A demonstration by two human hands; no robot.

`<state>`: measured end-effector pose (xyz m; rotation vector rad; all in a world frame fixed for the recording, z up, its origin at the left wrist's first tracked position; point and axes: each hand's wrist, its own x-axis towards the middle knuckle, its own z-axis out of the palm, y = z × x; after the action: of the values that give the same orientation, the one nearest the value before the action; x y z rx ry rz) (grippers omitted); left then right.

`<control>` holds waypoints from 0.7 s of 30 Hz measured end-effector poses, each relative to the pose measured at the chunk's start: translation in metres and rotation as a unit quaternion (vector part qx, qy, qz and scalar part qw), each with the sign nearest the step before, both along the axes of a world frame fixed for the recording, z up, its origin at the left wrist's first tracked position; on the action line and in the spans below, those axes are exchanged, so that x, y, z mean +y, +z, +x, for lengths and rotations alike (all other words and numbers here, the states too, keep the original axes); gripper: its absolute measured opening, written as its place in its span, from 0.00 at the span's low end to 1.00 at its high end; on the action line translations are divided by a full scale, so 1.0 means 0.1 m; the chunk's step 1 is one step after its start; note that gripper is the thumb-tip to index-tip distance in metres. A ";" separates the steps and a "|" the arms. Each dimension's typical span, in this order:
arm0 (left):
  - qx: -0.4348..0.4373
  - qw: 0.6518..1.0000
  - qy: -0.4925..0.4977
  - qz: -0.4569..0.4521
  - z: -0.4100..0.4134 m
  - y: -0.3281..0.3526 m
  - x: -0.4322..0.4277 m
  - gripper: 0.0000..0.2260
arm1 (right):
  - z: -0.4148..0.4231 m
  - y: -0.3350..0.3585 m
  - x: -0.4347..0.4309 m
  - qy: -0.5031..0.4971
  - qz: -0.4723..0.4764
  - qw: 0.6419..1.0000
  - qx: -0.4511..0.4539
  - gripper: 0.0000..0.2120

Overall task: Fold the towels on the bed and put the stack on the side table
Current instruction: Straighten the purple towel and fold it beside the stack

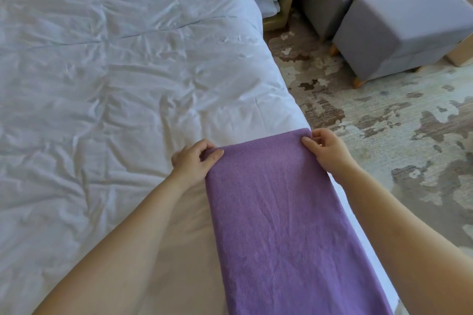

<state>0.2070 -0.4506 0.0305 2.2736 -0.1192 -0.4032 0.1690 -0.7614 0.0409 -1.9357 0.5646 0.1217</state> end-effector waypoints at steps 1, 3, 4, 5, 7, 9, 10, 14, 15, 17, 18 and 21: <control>-0.024 0.996 -0.002 0.087 -0.01 -0.04 -0.03 0.09 | 0.00 -0.06 0.03 -0.001 -0.067 0.997 0.028 0.08; -0.061 0.986 0.013 0.157 -0.01 -0.04 -0.08 0.10 | -0.02 -0.05 0.10 -0.028 -0.187 0.982 0.023 0.14; -0.092 0.980 0.021 0.174 -0.03 -0.01 -0.09 0.10 | -0.06 0.03 0.15 -0.040 -0.240 0.970 -0.010 0.16; -0.149 0.971 0.018 0.184 -0.06 0.01 -0.11 0.11 | -0.11 0.11 0.22 -0.037 -0.282 0.957 -0.064 0.18; -0.295 0.943 -0.036 0.150 -0.17 0.05 -0.23 0.12 | -0.25 0.19 0.46 0.040 -0.315 0.936 -0.151 0.21; -0.333 0.919 -0.151 0.146 -0.34 0.07 -0.37 0.17 | -0.49 0.13 0.75 0.165 -0.347 0.915 -0.125 0.26; -0.296 0.914 -0.208 0.186 -0.42 0.04 -0.42 0.20 | -0.62 0.05 0.81 0.209 -0.367 0.903 -0.079 0.29; -0.123 0.909 -0.242 0.316 -0.43 -0.14 -0.37 0.26 | -1.02 -0.24 0.51 0.174 -0.367 0.910 0.081 0.33; -0.124 0.909 -0.230 0.325 -0.43 -0.14 -0.37 0.26 | -1.11 -0.26 0.41 0.156 -0.360 0.914 0.108 0.34; -0.144 0.913 -0.188 0.332 -0.49 -0.09 -0.41 0.26 | -1.30 -0.26 0.28 0.126 -0.334 0.921 0.156 0.33; -0.150 0.924 -0.151 0.317 -0.56 -0.04 -0.44 0.26 | -1.43 -0.25 0.24 0.101 -0.312 0.930 0.169 0.33; -0.139 0.964 -0.013 0.227 -0.92 0.04 -0.45 0.31 | -1.85 -0.18 0.14 0.002 -0.216 0.964 0.157 0.31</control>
<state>0.1148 -0.4961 0.0343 2.7772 -0.2165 -0.1273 -0.0164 -0.7475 0.0230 -2.3600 0.8516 0.3364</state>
